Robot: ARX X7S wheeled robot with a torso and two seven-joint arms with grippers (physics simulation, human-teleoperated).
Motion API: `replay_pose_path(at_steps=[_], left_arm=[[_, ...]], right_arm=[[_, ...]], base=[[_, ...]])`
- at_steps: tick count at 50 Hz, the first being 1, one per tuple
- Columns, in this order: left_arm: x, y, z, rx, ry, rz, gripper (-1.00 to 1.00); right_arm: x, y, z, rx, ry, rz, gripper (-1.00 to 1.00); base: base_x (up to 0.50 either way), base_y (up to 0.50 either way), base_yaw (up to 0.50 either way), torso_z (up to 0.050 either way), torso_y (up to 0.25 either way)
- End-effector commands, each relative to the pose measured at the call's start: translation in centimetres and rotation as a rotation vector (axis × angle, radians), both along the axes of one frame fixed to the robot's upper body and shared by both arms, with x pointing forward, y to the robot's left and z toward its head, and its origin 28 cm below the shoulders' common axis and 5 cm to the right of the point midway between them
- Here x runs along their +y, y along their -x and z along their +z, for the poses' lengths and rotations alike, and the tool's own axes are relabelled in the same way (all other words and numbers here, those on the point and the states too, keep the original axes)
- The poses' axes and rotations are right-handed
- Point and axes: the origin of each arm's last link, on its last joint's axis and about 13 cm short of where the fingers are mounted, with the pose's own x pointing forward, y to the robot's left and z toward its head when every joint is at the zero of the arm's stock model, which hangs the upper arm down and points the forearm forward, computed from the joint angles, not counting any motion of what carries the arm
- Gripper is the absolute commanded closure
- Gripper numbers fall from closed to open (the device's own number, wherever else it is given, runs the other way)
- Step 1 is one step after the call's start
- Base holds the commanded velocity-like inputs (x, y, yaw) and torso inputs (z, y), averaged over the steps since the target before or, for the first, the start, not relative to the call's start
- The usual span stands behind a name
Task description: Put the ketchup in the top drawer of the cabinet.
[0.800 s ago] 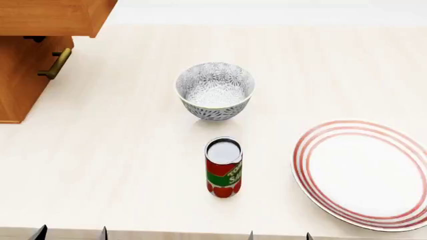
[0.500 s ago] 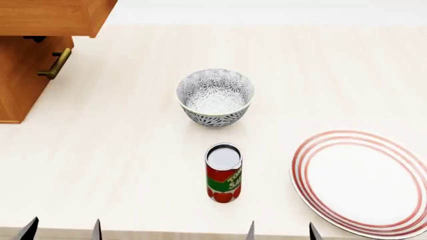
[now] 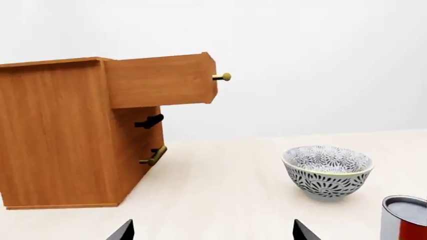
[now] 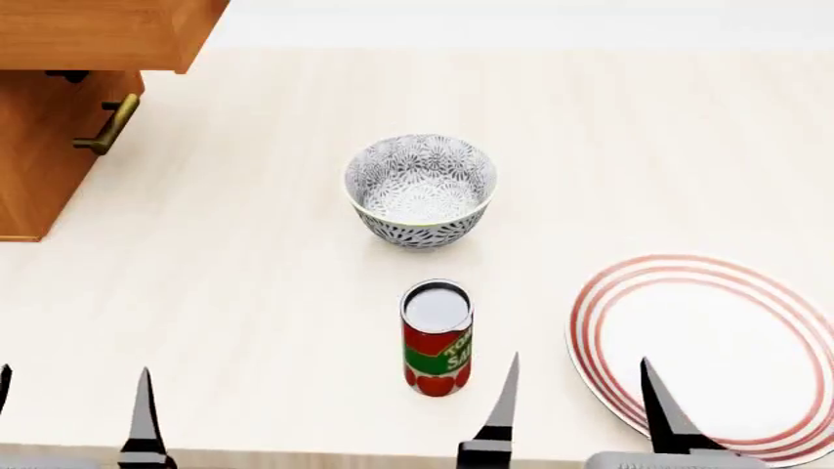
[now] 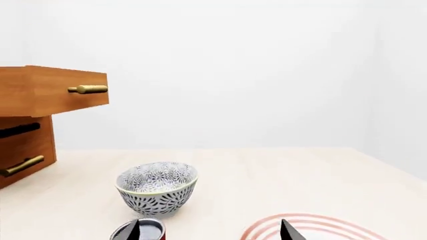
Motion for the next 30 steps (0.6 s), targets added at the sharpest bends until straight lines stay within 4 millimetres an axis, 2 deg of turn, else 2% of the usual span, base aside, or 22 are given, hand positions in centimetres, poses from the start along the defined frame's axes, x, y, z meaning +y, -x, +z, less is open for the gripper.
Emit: replay_pose_path(at_steps=[1,14,30], left_arm=[[0.19,0.85,2.47,-0.073,-0.002,0.012,-1.0],[0.29,0.79,2.65,-0.082,0.009,0.012,-1.0],[0.41,0.42,2.28,-0.073,0.011,0.013,-1.0]], right_arm=[[-0.03,0.63,2.17,-0.073,-0.016,0.011,-1.0],[0.15,0.49,2.15,-0.067,-0.011,0.03,-1.0],[0.18,0.29,1.95,-0.063,-0.01,0.037,-1.0]], base=[[0.0,0.0,0.0,0.0,0.0],[0.01,0.0,0.0,0.0,0.0],[0.48,0.0,0.0,0.0,0.0]])
